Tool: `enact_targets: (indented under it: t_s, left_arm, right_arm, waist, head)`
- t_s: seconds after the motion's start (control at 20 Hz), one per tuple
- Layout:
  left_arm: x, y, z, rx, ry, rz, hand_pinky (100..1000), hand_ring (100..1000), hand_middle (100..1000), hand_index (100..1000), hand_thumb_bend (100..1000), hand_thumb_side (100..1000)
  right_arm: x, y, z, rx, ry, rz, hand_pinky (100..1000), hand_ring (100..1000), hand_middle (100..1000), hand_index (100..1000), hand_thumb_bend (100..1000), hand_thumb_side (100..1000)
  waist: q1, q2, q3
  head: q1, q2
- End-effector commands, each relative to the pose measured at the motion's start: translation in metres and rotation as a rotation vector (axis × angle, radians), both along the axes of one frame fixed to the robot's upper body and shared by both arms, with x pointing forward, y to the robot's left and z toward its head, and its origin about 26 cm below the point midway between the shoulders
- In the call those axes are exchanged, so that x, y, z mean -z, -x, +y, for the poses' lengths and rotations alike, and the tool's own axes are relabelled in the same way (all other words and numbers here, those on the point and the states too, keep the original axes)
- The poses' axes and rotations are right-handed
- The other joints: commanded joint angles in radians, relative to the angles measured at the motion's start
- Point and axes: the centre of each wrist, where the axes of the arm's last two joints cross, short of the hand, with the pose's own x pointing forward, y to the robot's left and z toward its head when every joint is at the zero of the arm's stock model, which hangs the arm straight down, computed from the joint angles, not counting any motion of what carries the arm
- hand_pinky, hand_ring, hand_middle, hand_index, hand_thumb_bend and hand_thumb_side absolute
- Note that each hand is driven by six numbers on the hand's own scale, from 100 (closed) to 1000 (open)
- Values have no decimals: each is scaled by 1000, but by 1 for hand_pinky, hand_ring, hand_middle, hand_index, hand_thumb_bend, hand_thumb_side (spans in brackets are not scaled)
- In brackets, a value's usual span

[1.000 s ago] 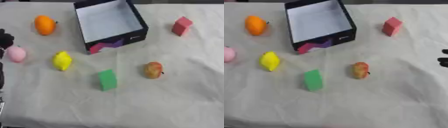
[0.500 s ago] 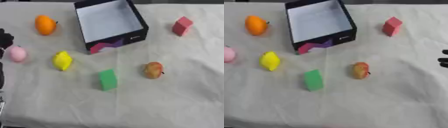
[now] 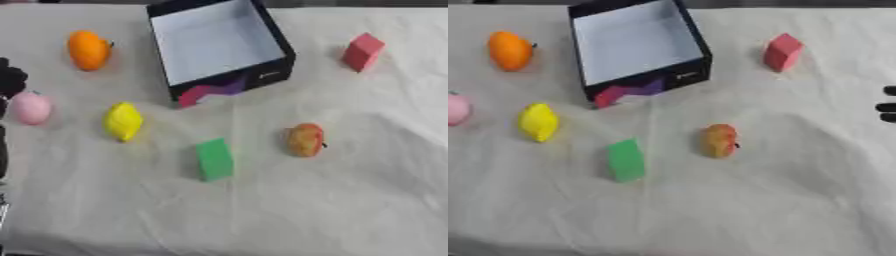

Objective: Pick up objects on the table and place them in the box.

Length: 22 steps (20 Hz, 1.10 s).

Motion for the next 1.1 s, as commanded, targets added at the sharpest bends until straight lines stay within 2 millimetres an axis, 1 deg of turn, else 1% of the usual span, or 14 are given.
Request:
enact_targets:
  t_s: [0.05,0.15,0.3,0.35,0.4,0.5,0.65,0.7,0.8,0.9,1.1]
  left_arm:
    - [-9,3,7,-3,-36,-17,835,727,612,732,100,778]
    - [-9,3,7,-3,-41,-14,835,727,612,732,100,779]
    - [-8,3,8,0,-43,-7,835,727,611,732,100,784]
    - [-7,3,7,3,-38,-4,835,727,611,732,100,785]
    - [-8,3,7,8,-33,-4,835,727,612,732,100,785]
    - [-9,2,5,19,-26,-6,835,728,612,732,100,786]
    - [-9,1,4,30,-27,-4,835,728,612,732,100,786]
    - [-9,1,4,32,-28,-3,835,728,612,732,100,787]
    - [-8,1,5,33,-31,1,835,728,612,732,100,788]
    - [-8,1,5,34,-32,4,835,728,612,732,100,789]
    - [-6,1,4,42,-34,11,835,729,612,732,100,790]
  right_arm:
    - [-44,0,0,-80,200,-75,839,821,869,929,100,329]
    - [-62,-1,3,-124,318,-101,837,823,867,927,100,252]
    - [-85,-3,13,-182,478,-144,829,817,861,930,100,204]
    - [-92,-4,18,-198,529,-157,827,814,860,934,100,200]
    - [-97,-5,23,-214,584,-164,812,791,851,940,100,202]
    - [-104,-5,35,-245,686,-172,801,779,842,937,100,216]
    - [-106,-9,47,-291,788,-157,796,774,836,931,100,238]
    - [-105,-10,50,-304,815,-143,794,773,835,932,100,329]
    - [-103,-11,56,-323,863,-111,792,773,833,927,100,420]
    - [-102,-13,61,-340,899,-88,793,776,832,921,100,467]
    - [-99,-17,71,-354,934,-62,792,781,838,910,100,522]
  waist:
    - [-6,-18,-2]
    - [-7,-19,-3]
    - [-8,-20,-5]
    - [-8,-20,-5]
    - [-9,-21,-5]
    - [-10,-22,-3]
    - [-12,-22,1]
    - [-12,-23,3]
    - [-14,-24,6]
    - [-16,-26,8]
    - [-19,-29,10]
  head:
    - [-4,6]
    - [-5,7]
    - [-5,10]
    - [-6,12]
    - [-8,13]
    - [-10,16]
    - [-13,14]
    - [-15,14]
    - [-18,14]
    - [-22,14]
    - [-29,13]
